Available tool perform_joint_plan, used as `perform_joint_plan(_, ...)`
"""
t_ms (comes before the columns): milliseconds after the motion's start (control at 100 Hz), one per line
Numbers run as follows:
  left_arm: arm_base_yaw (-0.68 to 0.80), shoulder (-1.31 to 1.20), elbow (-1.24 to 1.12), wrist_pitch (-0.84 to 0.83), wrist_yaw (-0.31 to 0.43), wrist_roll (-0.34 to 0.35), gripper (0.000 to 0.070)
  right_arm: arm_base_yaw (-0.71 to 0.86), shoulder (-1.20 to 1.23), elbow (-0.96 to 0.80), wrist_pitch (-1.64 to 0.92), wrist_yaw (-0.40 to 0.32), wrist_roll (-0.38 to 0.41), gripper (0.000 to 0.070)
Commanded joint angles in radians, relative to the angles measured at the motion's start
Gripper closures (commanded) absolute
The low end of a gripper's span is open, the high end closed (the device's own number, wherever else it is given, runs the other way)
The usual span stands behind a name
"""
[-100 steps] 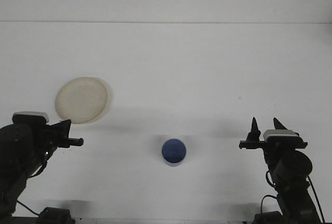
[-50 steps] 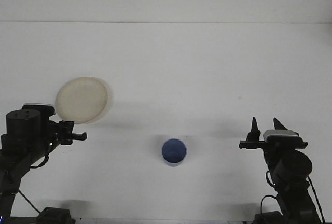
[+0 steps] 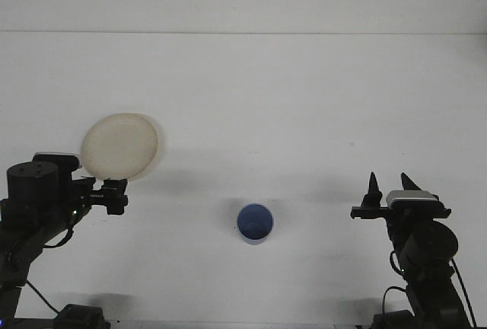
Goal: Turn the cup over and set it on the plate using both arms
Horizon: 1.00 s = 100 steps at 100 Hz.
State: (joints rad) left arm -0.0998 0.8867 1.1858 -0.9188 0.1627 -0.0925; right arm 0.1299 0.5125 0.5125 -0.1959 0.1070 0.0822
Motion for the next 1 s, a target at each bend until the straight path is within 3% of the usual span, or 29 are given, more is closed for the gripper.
perform_joint_plan(0,-0.016,0.018,0.04,-0.003,0.018,0.0,0.0209,0.002,0.003,0.005,0.01,0.0,-0.008,0.0275)
perform_joint_plan(600,-0.535,0.48,0.256,0.038,0.018,-0.055,0.0242,0.002,0.003,0.005,0.009,-0.001,-0.008,0.0275)
perform_joint_plan(990,-0.735,0.708,0.346,0.022,-0.023,-0.054,0.0237,0.002,0.003,0.005,0.009,-0.001,-0.008,0.0275)
